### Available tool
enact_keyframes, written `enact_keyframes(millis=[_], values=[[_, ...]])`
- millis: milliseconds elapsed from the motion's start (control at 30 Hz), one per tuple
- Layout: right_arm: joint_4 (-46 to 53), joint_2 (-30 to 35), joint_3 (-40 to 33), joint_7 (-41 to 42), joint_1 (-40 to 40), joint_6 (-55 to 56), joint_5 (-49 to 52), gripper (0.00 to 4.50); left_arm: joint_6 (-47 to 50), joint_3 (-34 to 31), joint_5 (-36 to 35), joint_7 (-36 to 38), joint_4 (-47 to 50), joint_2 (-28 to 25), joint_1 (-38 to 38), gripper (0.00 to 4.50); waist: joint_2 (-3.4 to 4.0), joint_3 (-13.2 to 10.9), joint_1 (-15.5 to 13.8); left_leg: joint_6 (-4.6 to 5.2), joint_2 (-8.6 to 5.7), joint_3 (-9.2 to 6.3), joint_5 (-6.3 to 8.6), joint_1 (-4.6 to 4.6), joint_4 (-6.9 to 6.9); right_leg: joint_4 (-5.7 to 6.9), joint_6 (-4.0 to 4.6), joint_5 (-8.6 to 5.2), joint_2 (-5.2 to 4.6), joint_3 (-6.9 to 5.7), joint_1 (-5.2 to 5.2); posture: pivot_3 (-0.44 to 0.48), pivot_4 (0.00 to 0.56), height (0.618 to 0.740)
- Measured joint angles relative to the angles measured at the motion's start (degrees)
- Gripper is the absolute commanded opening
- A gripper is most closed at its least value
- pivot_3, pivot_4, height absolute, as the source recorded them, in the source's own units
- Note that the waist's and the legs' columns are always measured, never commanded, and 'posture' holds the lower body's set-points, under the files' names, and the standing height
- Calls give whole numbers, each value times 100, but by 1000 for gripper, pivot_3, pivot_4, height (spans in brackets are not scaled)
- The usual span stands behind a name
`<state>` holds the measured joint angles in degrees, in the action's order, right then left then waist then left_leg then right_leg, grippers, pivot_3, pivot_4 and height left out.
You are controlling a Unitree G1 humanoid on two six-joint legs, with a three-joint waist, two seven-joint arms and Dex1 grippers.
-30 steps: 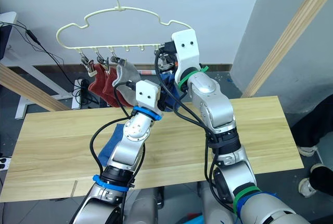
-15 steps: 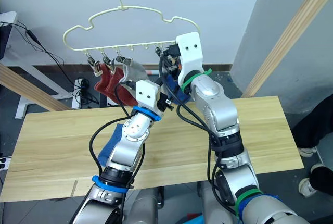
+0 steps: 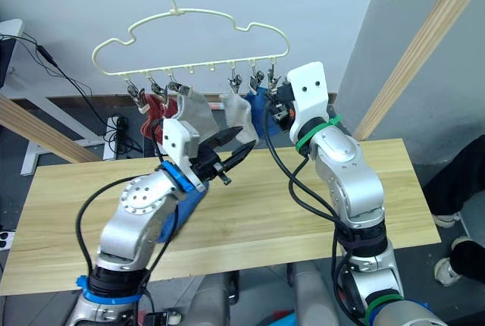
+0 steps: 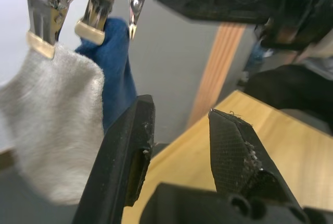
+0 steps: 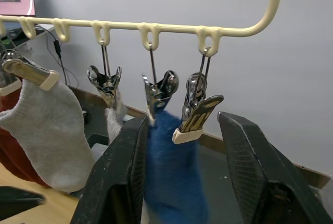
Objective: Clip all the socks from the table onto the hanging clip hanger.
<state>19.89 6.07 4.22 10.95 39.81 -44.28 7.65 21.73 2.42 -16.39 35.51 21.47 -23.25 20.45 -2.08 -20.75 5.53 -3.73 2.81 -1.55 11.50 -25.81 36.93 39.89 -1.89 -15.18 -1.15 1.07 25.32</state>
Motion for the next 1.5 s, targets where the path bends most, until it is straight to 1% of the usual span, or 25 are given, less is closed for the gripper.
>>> enact_keyframes(millis=[167,267,433,833,1200,1467,1500], values=[[-568,-143,-10,-268,297,68,-177,2179,864,-534,-873,562,201,-886,507,1985,0,0,19,0,-1,0,0,-1,-3,-3,0,0,0,-1,1,-187,337,733],[-910,-237,-17,-380,420,197,-206,2179,1060,-579,-1067,680,241,-1067,731,1985,0,0,1,1,-2,1,0,-4,-4,-9,25,15,-3,-2,0,-179,336,733],[-1294,-311,-23,-485,601,454,-242,2179,1120,-604,-1107,629,218,-1068,999,1985,0,0,-40,1,-2,2,0,-8,-7,-17,26,15,-3,-2,2,-176,333,733],[-1768,-439,-67,-721,813,825,-372,2179,1032,-608,-1119,528,-11,-1044,1187,1985,0,0,-49,0,-1,1,0,-7,-6,-14,27,16,-3,-3,2,-170,332,733],[-1996,-839,-74,-750,1086,901,-351,2179,1032,-604,-1126,543,-81,-1031,1360,1985,0,0,-53,1,-1,0,0,-7,-4,-9,27,16,-3,-4,2,-164,333,733],[-2065,-962,-122,-778,1099,952,-349,2179,1032,-543,-1126,552,-116,-1020,1361,1985,0,0,-55,0,-1,0,0,-7,-4,-8,28,16,-4,-4,2,-163,335,733],[-2081,-965,-126,-785,1099,960,-350,2013,1032,-537,-1126,557,-117,-1015,1362,2007,0,0,-55,0,-1,0,0,-7,-3,-7,27,16,-4,-4,2,-163,335,733]])
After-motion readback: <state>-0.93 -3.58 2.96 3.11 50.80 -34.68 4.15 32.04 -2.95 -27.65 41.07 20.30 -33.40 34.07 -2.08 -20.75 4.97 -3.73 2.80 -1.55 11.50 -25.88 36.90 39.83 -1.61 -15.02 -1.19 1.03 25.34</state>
